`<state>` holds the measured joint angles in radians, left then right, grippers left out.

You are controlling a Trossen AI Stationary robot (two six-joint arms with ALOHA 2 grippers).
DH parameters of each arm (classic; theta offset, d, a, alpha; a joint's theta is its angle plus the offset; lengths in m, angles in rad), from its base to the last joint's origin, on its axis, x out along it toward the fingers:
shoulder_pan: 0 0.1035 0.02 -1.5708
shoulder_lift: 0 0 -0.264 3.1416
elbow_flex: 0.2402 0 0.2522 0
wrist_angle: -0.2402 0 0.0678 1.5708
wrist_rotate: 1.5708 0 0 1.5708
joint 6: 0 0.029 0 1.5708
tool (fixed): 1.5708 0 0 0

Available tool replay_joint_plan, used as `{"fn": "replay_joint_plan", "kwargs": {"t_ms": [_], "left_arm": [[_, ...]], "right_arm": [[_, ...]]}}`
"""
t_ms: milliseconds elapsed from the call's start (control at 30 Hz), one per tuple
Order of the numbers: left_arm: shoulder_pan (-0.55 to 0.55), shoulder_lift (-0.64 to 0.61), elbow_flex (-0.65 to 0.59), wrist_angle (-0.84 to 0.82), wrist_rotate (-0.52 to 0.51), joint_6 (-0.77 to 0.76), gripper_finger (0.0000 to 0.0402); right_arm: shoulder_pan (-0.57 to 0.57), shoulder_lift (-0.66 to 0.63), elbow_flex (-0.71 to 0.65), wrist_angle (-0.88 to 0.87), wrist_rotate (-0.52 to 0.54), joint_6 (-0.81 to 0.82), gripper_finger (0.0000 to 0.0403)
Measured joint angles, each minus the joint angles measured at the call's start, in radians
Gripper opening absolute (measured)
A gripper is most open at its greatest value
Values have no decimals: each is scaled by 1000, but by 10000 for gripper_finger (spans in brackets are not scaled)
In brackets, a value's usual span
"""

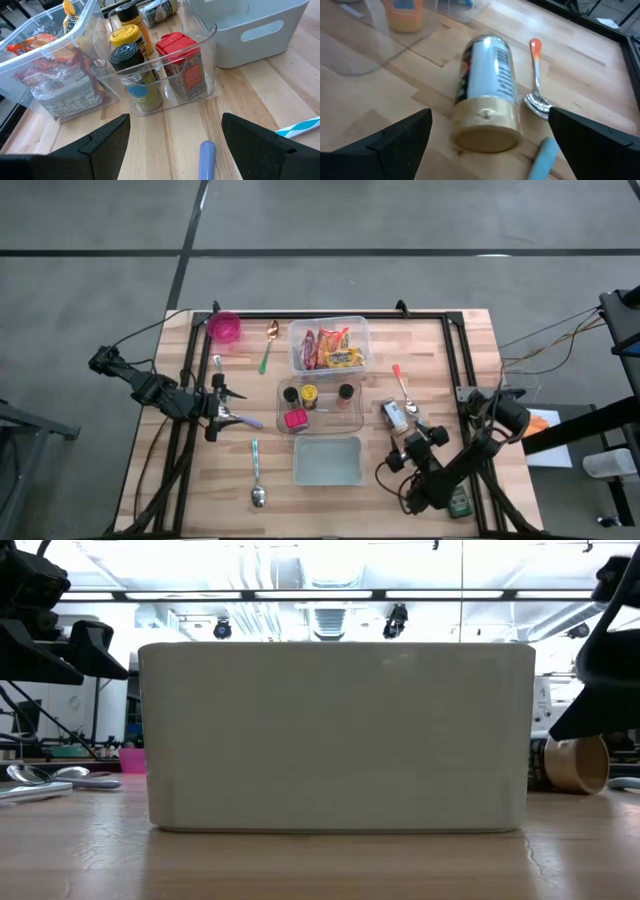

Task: Pick & Place Food Item
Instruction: Put the gold spice bottle into the transparent bin

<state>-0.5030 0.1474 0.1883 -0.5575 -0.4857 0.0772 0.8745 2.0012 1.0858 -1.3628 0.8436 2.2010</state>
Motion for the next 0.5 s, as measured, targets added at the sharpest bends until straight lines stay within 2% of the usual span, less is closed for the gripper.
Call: {"fn": "replay_joint_plan", "kwargs": {"t_ms": [500], "left_arm": [[0, 0, 0, 0, 0, 0, 317]], "right_arm": [[-20, 9, -54, 88, 20, -1, 396]]}}
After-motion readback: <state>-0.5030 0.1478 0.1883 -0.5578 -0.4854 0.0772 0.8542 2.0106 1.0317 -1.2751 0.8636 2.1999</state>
